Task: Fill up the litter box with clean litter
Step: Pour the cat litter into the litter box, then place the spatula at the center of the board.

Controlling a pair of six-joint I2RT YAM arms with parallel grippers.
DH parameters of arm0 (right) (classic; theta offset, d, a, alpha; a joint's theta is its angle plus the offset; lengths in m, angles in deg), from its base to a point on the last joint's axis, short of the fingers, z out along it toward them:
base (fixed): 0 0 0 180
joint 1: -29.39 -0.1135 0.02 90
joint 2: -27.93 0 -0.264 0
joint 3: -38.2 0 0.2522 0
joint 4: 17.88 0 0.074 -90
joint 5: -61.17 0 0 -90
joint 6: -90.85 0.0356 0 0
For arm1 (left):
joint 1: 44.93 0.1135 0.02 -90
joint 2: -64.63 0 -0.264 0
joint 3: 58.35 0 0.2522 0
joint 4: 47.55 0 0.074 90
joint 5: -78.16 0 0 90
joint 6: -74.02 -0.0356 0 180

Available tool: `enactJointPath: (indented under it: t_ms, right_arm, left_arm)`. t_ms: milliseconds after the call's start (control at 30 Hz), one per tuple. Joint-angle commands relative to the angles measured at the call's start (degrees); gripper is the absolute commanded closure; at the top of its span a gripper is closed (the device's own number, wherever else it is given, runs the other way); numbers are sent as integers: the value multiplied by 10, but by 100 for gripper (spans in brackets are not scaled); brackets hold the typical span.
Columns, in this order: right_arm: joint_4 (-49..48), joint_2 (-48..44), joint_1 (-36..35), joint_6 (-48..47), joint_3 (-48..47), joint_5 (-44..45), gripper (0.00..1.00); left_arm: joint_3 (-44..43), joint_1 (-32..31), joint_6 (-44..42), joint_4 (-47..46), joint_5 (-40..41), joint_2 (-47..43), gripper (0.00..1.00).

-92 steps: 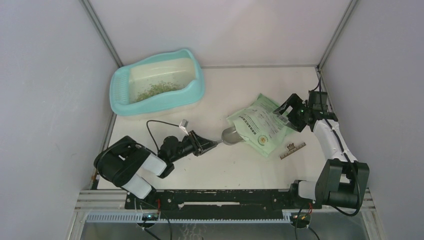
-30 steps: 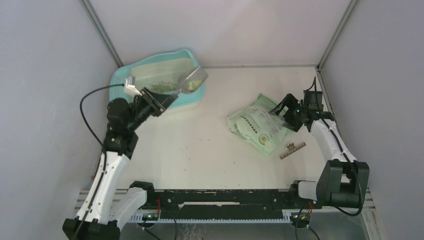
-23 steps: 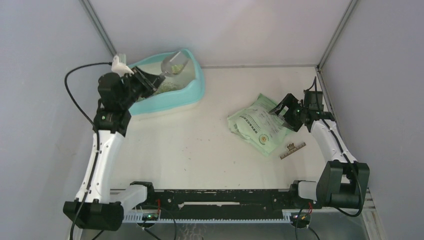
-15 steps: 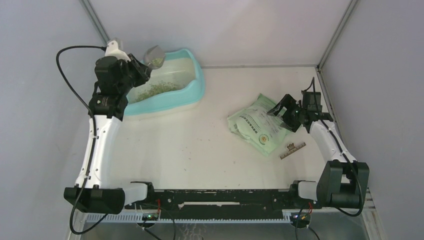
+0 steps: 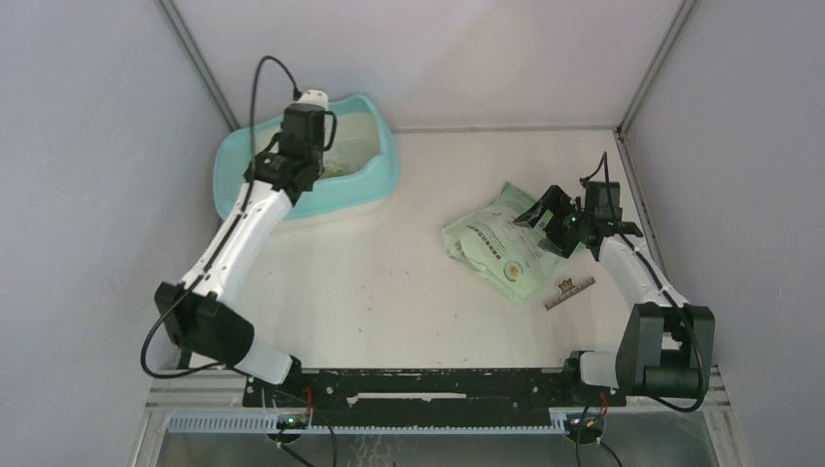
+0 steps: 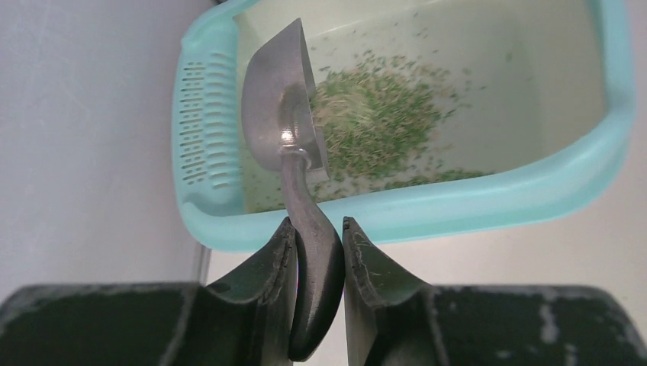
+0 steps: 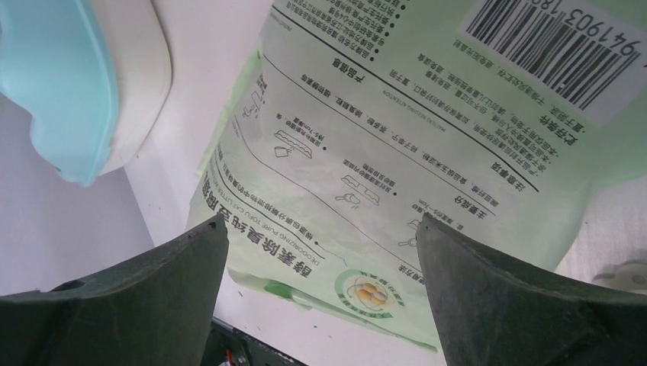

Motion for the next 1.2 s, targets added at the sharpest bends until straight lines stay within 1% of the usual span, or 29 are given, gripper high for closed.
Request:
enactJointPath:
  t_ms: [0,100,267,333,433,500,600,667,733,767,800,900,933,967,1000,1100,1167]
  right_arm:
    - [-42,2,0,5,6,-29,1]
    - [-54,2,1,4,16,-40,1]
    - [-66,7,6,3,25,-61,1]
    - [-67,4,6,1,25,-64,1]
    - [-70,-1,9,0,25,-70,1]
    - [-66,-2,10,-3,23,-74,1]
    - [-54,-3,9,-9,13,-72,1]
    - [-54,-3,3,-6,12,-71,1]
    - [-51,-3,-7,-5,9,-68,1]
    - [-48,-5,-12,-5,9,-63,1]
    - [-44,-9,-16,-5,9,-58,1]
    - [-29,-32,-27,-6,9,-43,1]
    - [-25,-43,-28,-7,9,-39,1]
    - [-19,-56,-28,-6,9,-36,1]
    - [-14,-66,-29,-7,8,-32,1]
    - [10,-94,-33,-13,2,-18,1]
    - [27,-107,-34,-16,-1,-13,1]
  left_arm:
    - [-75,-26,-80,14,161,55,83]
    - [-115,-54,-106,19,194,105,83]
    - [-213,-103,-188,26,288,219,83]
    - [-241,-108,-183,38,301,238,83]
    - [-295,-110,-122,97,283,248,82]
    - [-321,-118,-93,126,270,235,82]
    - [-339,-139,-40,177,219,195,81]
    - [-330,-154,-8,202,164,155,81]
    - [-304,-167,50,224,108,110,81]
    - [-277,-171,89,229,70,79,81]
    - [-237,-172,122,221,27,29,81]
    - [-72,-173,205,133,-133,-101,81]
    - [-17,-172,228,103,-175,-136,81]
    - [44,-173,254,70,-201,-168,81]
    - [86,-174,279,46,-232,-195,81]
    - [249,-174,370,-91,-355,-273,80]
    - [326,-171,408,-141,-390,-296,80]
